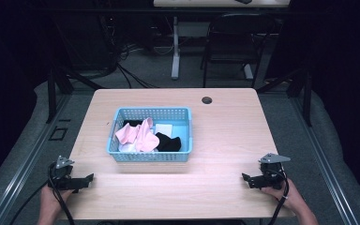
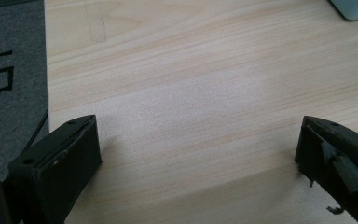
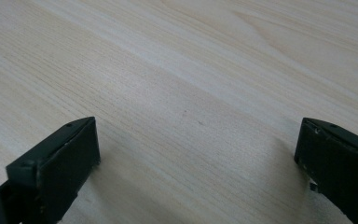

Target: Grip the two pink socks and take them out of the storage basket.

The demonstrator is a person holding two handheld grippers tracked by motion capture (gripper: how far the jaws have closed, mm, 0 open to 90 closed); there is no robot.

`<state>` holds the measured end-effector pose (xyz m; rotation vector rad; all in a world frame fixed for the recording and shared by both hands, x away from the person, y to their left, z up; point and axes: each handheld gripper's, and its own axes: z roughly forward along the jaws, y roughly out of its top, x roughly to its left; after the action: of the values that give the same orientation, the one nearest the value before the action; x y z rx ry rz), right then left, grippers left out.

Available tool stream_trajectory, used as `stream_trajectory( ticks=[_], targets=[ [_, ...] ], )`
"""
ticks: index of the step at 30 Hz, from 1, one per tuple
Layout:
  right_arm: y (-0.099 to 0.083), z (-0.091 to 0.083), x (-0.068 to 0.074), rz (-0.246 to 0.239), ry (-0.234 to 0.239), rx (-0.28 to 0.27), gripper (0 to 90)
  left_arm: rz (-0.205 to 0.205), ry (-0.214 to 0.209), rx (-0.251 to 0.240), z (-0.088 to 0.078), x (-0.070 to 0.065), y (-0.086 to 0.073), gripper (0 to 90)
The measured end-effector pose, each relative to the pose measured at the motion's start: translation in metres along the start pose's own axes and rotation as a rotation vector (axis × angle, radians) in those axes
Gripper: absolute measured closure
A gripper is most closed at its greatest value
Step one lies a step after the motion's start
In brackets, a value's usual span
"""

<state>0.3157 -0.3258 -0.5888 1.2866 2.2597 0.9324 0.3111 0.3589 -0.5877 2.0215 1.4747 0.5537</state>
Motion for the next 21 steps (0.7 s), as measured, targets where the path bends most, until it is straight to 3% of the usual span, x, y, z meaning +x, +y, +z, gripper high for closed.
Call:
stream_trajectory(
  ticks=[6,8,13,21],
  targets=[
    [0.0,0.0,0.0,0.001,-0.001,0.0,0.0,-0.001,0.005,0.027,-0.001,-0.001,0.003,0.0],
    [0.0,0.0,0.001,0.002,-0.01,0.003,0.0,0.021,0.022,0.054,-0.001,-0.004,0.006,0.0],
    [0.0,0.0,0.001,0.004,-0.01,0.002,0.0,0.032,0.03,0.08,-0.006,-0.006,0.014,0.1],
    [0.0,0.0,0.002,0.016,-0.009,-0.006,0.0,0.01,0.02,0.065,-0.024,-0.004,0.033,0.2]
  ],
)
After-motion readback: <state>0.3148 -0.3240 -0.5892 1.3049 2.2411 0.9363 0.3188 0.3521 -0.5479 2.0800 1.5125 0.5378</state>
